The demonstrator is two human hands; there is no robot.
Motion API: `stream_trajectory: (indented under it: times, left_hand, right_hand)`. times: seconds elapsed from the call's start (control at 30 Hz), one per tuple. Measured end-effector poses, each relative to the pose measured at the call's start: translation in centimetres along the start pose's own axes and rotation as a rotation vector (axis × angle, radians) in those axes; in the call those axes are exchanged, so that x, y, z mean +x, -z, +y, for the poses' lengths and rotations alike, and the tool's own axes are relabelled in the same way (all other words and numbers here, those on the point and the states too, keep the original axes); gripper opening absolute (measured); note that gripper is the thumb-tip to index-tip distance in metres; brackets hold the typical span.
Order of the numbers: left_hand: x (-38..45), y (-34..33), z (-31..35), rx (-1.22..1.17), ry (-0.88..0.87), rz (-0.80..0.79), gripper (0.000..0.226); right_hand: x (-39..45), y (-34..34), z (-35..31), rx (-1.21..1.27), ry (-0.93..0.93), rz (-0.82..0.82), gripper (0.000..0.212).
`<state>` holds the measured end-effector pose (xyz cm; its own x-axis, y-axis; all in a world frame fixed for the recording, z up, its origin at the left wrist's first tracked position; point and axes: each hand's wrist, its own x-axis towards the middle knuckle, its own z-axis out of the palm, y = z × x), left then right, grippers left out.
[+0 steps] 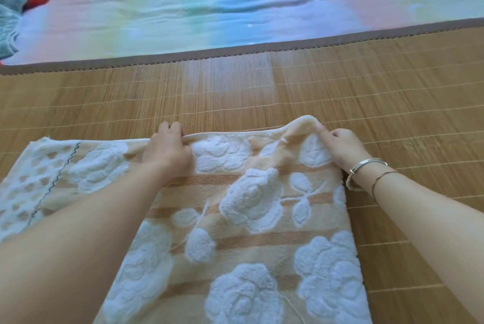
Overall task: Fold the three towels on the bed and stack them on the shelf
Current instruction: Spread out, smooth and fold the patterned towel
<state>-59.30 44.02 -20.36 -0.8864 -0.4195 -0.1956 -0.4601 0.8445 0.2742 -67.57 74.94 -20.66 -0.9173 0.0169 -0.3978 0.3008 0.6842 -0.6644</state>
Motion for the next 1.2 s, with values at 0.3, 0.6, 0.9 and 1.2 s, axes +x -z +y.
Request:
stream_trajectory:
  times: [0.3, 0.6, 0.9, 1.2]
  left_hand:
    - [0.6, 1.6, -0.3, -0.038, -0.043, -0.176, 0.030]
    - [0.8, 0.0, 0.2, -0.003, -0.036, -0.064, 0.054]
    - [-7.3, -2.6, 2.5, -0.018, -0.295, 0.047, 0.058]
    - [-18.5, -6.9, 3.5, 0.122, -0.340, -0.178, 0.067]
  right_hand:
    - [1.7, -0.1, -2.2, 0.273, -0.039, -0.023, 0.020]
    - [1.3, -1.0, -0.3, 0.131, 0.125, 0.349, 0.028]
    - [-5.4, 0.0, 3.4, -0.056, 0.148, 0.192, 0.050]
    - [-18.0, -1.5, 7.9, -0.144, 0.148, 0.116, 0.052]
